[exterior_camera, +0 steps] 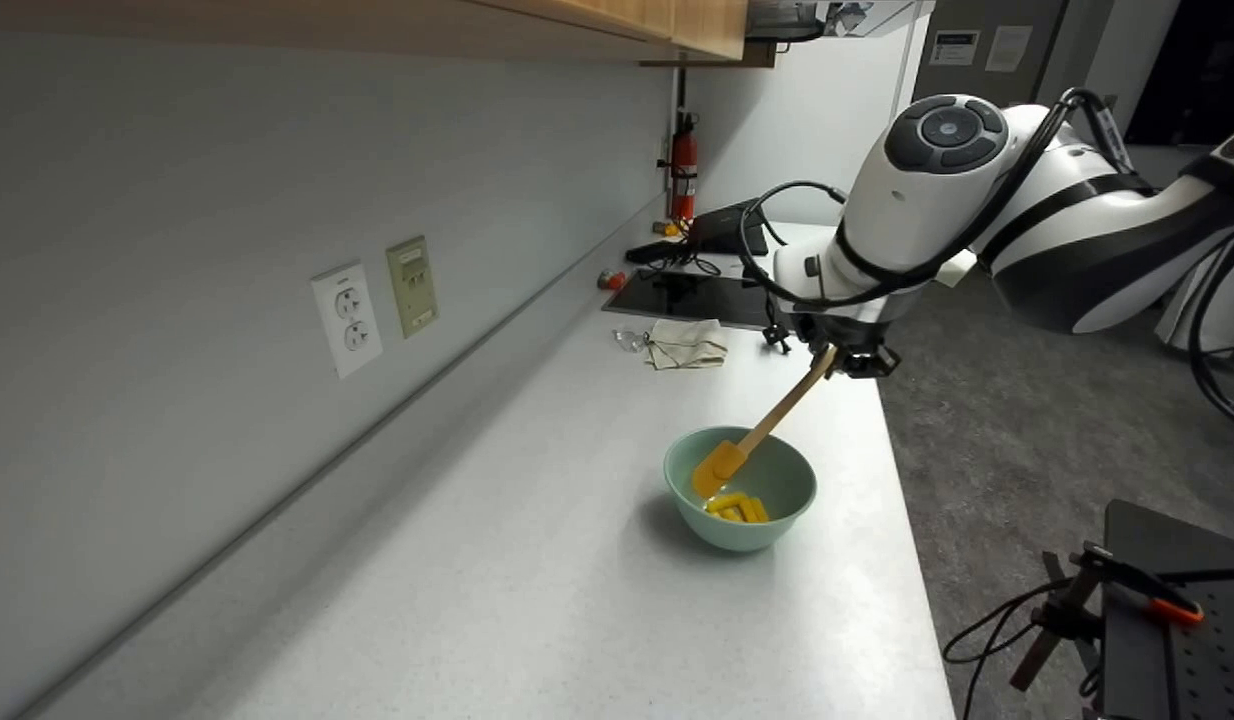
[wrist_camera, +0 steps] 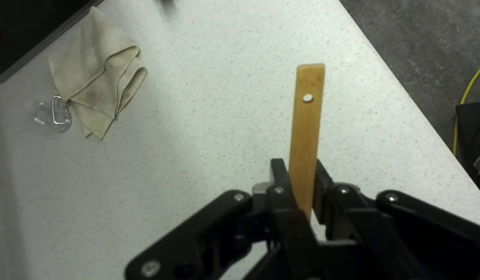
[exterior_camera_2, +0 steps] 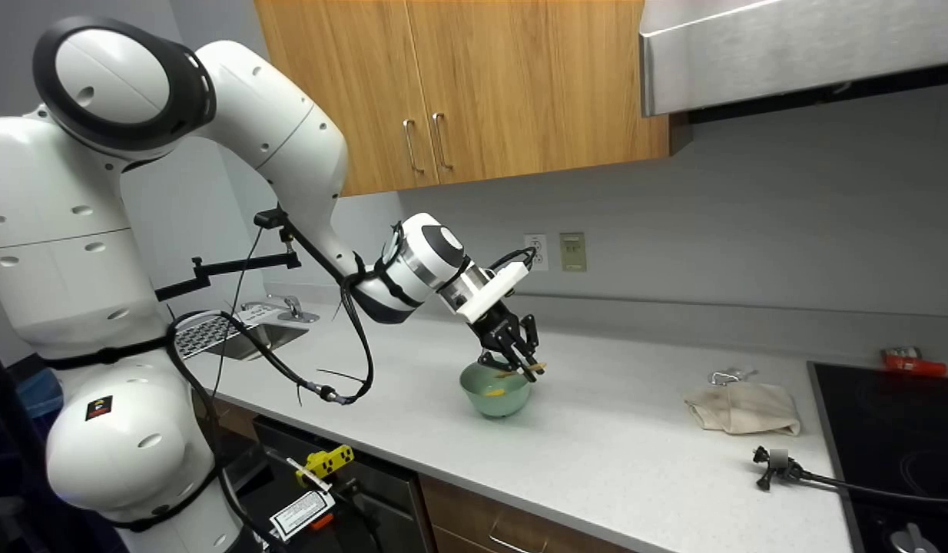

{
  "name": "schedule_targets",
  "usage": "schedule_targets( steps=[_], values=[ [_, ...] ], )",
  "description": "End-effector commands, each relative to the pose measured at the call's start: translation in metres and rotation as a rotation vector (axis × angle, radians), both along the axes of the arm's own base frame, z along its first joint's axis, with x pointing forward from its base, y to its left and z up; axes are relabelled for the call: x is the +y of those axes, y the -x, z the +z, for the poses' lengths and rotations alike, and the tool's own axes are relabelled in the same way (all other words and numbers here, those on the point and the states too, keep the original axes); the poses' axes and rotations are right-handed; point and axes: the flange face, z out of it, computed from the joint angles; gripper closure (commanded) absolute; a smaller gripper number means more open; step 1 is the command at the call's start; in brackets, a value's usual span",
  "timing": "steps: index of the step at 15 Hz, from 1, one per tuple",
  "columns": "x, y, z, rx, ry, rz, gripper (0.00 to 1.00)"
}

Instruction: Stir the contents in the green bowl

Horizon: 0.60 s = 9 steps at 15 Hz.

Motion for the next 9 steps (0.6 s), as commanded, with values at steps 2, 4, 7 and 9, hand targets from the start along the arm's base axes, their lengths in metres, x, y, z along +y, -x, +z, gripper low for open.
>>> schedule_targets(
  steps=[2, 4, 7, 9],
  values=[
    [-0.0004, 0.0057, -0.0057, -0.048, -0.002, -0.011, 0.96],
    [0.0008, 0.0054, -0.0074, -0.068, -0.018, -0.042, 0.96],
    [0.0009, 0.0048, -0.0087, -0.082, -0.033, -0.076, 0.96],
    [0.0001, 0.0054, -0.0105, -0.081, -0.039, -0.092, 0.96]
  ],
)
